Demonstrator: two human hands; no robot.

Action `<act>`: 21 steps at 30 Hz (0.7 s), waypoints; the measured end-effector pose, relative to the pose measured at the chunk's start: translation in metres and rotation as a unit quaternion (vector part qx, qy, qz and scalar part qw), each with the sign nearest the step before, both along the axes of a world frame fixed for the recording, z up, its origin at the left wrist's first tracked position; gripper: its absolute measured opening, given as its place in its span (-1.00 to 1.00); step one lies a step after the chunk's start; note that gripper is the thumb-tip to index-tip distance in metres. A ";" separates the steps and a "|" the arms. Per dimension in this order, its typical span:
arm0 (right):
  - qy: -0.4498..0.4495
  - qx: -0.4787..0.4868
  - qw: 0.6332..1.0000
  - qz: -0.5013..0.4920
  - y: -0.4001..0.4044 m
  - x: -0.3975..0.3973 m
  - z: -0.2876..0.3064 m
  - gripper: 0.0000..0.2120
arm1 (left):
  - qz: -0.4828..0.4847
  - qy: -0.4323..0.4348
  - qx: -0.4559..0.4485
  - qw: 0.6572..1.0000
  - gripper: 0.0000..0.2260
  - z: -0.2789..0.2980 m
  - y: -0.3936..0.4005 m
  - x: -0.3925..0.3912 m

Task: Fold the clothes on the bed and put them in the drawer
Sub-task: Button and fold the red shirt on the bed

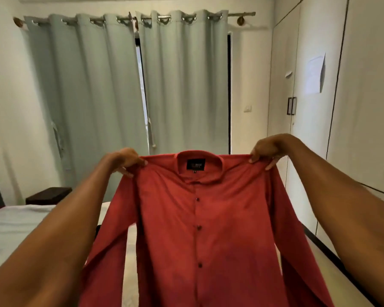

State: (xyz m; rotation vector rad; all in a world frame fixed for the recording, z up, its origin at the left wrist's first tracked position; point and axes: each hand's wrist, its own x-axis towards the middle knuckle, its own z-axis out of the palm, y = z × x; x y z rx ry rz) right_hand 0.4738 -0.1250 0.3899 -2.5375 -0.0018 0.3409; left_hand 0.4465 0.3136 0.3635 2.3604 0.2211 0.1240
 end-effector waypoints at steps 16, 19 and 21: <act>-0.509 -0.072 0.857 -0.027 0.039 0.202 0.032 -0.67 | 0.068 -0.346 0.095 0.931 -0.86 0.022 0.012 0.170; -0.497 -0.070 0.865 -0.016 0.033 0.173 0.011 -0.67 | 0.041 -0.327 0.110 0.938 -0.89 0.002 0.012 0.143; -0.467 -0.073 0.881 -0.008 0.028 0.150 -0.014 -0.68 | 0.036 -0.309 0.086 0.947 -0.95 -0.023 0.012 0.118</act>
